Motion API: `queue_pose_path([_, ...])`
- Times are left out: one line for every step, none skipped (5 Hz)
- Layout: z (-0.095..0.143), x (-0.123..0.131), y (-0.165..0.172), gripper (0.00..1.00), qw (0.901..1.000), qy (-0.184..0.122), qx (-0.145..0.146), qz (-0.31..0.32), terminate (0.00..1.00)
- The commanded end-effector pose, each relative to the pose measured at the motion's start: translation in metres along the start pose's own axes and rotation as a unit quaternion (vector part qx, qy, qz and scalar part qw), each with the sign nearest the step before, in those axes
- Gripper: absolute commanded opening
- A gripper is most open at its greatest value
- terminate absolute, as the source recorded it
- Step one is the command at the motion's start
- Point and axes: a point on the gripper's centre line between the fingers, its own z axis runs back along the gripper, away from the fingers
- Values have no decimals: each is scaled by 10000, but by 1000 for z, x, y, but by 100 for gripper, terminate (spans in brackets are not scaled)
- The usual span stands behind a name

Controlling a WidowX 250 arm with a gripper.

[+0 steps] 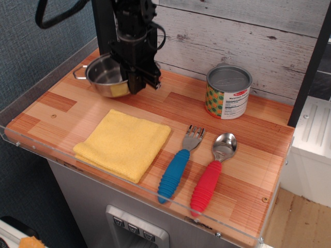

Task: Move the silver pot on top of yellow cloth.

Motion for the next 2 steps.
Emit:
queue_pose_path([38, -2, -12, 0, 9987, -87, 229, 444, 0])
queue_pose_path([41, -11, -20, 0, 9978, 158, 166, 625, 0])
